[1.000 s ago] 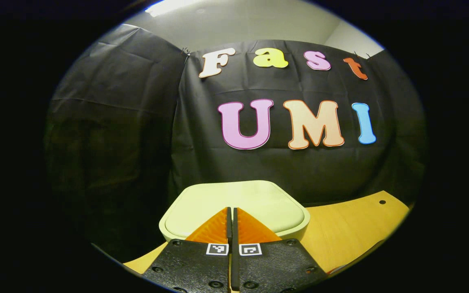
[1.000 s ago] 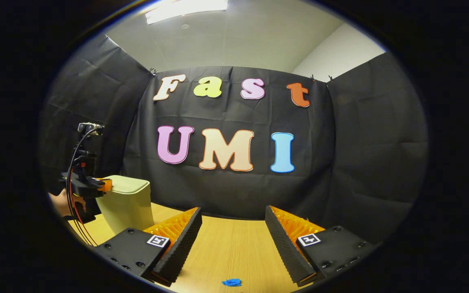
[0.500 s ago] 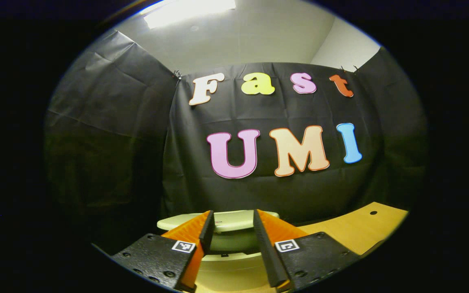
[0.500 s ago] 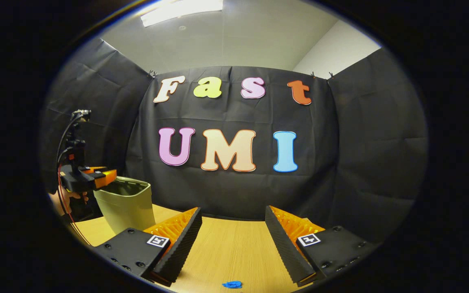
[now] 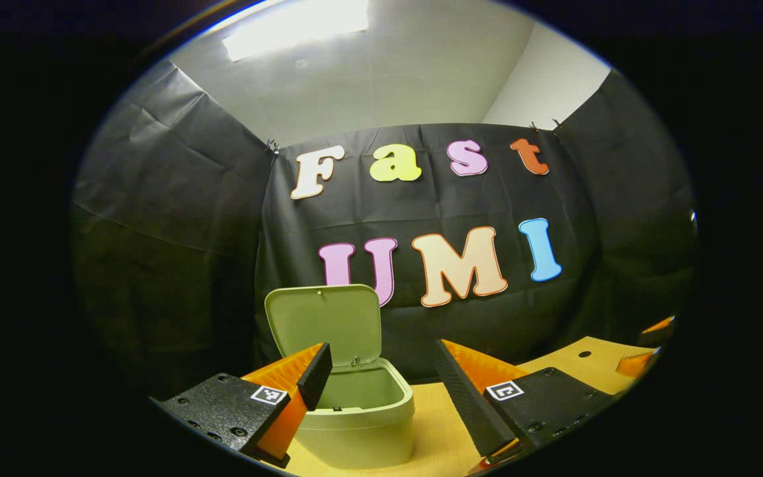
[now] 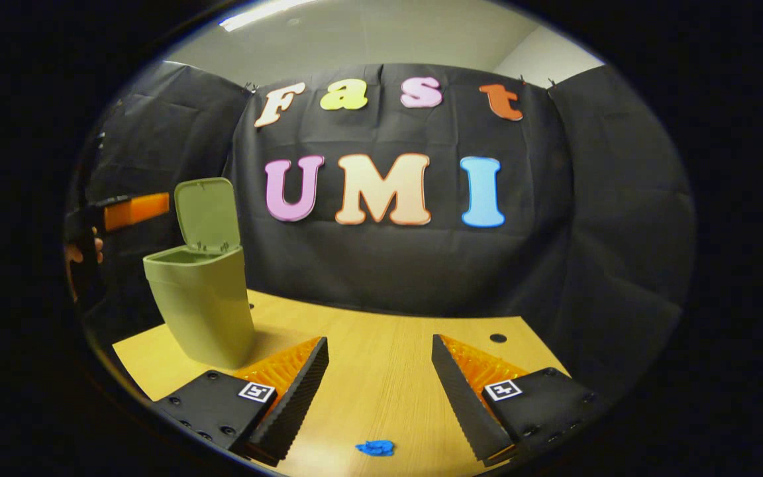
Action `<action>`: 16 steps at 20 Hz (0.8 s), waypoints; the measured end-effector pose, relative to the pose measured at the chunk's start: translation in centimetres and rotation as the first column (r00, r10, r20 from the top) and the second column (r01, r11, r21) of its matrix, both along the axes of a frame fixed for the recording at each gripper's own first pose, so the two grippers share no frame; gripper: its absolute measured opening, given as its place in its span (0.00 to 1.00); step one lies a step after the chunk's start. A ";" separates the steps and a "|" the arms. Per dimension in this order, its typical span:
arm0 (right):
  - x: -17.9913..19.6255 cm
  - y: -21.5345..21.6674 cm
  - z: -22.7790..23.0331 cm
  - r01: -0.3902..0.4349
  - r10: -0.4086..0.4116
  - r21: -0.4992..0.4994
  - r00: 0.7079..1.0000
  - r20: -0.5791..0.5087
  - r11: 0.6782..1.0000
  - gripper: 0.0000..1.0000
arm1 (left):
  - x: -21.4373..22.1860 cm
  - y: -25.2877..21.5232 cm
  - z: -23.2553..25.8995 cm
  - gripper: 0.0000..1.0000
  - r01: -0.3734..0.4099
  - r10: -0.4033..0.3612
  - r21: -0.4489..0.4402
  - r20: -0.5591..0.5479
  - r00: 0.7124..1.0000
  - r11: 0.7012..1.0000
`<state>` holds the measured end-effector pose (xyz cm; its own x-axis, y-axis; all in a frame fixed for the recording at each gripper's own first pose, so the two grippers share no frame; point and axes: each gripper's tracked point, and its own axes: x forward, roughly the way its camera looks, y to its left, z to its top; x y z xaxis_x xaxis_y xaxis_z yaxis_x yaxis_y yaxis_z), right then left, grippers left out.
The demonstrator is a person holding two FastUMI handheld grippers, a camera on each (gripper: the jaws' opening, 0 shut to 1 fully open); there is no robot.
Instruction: Press the lid of the desktop garbage bin to open it, pick up the crumpled paper on the desktop and throw it into the bin, then pick up the pop can on the desktop and drop it into the bin, and finally close the garbage bin lid.
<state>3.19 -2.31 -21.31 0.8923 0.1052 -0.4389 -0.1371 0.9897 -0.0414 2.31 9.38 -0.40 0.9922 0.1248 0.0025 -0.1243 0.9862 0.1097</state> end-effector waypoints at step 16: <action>-4.8 -2.4 -21.7 -0.147 0.131 0.012 0.841 -0.525 0.989 0.92 | -5.5 -1.1 -0.1 0.93 -0.168 0.171 0.047 -0.065 0.983 0.985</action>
